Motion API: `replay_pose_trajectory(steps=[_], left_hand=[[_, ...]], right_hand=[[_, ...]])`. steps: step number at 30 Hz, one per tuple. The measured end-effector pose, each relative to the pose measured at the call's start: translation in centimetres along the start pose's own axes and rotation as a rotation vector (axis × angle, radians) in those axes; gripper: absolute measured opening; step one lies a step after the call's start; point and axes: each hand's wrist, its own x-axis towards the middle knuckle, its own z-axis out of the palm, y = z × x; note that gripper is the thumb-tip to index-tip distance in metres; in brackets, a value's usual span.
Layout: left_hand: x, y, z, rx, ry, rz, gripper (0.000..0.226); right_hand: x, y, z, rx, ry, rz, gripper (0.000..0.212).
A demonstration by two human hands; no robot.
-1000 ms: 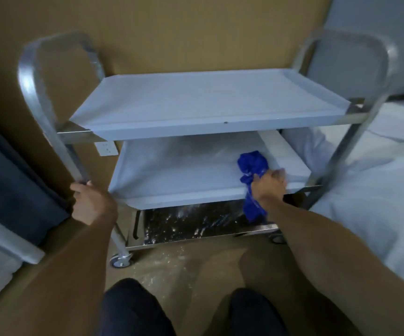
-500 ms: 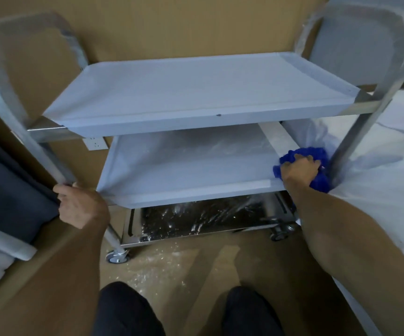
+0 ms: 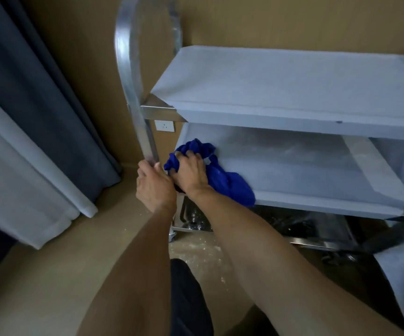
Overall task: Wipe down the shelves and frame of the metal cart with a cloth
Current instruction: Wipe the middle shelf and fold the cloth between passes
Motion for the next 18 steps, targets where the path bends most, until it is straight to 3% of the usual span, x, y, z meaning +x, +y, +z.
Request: replay_pose_trajectory(steps=[6, 9, 12, 18], left_hand=[[0.4, -0.3, 0.5, -0.030, -0.024, -0.018, 0.023], [0.1, 0.4, 0.7, -0.013, -0.012, -0.081, 0.020], [0.1, 0.4, 0.7, -0.006, -0.019, -0.094, 0.019], [-0.6, 0.6, 0.0, 0.040, -0.031, -0.080, 0.025]], right_hand=[[1.6, 3.1, 1.0, -0.149, -0.102, -0.110, 0.070], [1.2, 3.4, 0.8, -0.118, -0.175, -0.072, 0.064], [-0.8, 6.2, -0.7, -0.145, -0.092, -0.026, 0.049], [-7.7, 23.0, -8.0, -0.189, 0.016, 0.554, 0.048]])
